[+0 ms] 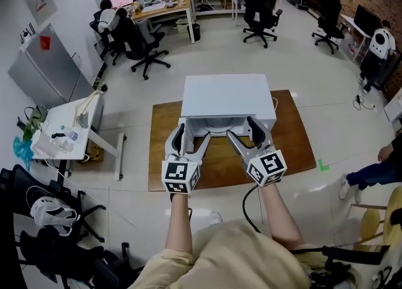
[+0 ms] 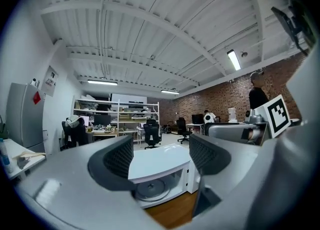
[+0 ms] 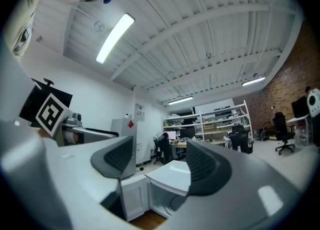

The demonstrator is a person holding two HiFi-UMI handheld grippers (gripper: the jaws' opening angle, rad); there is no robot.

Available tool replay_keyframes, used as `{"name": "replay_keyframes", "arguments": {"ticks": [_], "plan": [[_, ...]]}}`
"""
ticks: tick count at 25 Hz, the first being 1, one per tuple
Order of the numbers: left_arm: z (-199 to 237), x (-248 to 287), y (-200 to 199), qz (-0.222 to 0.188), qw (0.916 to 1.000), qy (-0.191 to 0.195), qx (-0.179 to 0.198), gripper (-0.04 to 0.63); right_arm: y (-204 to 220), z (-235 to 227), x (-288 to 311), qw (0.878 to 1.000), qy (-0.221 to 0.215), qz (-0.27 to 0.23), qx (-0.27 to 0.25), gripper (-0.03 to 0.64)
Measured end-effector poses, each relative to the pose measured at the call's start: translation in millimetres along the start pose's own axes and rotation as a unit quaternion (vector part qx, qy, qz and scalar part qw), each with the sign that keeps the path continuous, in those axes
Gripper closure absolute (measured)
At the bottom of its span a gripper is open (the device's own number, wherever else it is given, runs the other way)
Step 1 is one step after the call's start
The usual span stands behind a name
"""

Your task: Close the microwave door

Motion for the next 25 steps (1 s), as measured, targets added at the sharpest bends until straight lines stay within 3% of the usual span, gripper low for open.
{"name": "replay_keyframes", "arguments": {"ticks": [7, 10, 14, 18, 21, 25], "plan": [[46, -15, 29, 0.047, 0.9985, 0.018, -0.023, 0.242, 13, 4, 23, 0.999, 0.018, 0.026, -0.015, 0.295], [64, -9, 52, 0.102, 0.9919, -0.006, -0.075, 0.242, 10, -33, 28, 0.999, 0.016, 0.032, -0.003, 0.295], [90, -6, 93, 0.217, 0.9667, -0.002, -0.136, 0.242, 6, -84, 42, 0.999, 0.011, 0.039, 0.015, 0.295], [90, -29, 150, 0.328, 0.9244, 0.041, -0.19, 0.242, 8, -119, 44, 0.999, 0.006, 0.04, 0.025, 0.295], [90, -47, 181, 0.359, 0.9013, 0.059, -0.236, 0.301, 10, -126, 46, 0.999, 0.005, 0.033, 0.031, 0.295], [69, -36, 191, 0.379, 0.8833, 0.074, -0.267, 0.365, -3, -145, 40, 0.999, -0.003, 0.034, 0.032, 0.295]]}}
Point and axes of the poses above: the fingertips, and each gripper's own axes: x forward along the fingers, z to its left, y out of its underside, the point moved 4 cm from there along -x, backward along the fingers, and after that the axes turned 2 degrees about z, right-handed, at the moved point
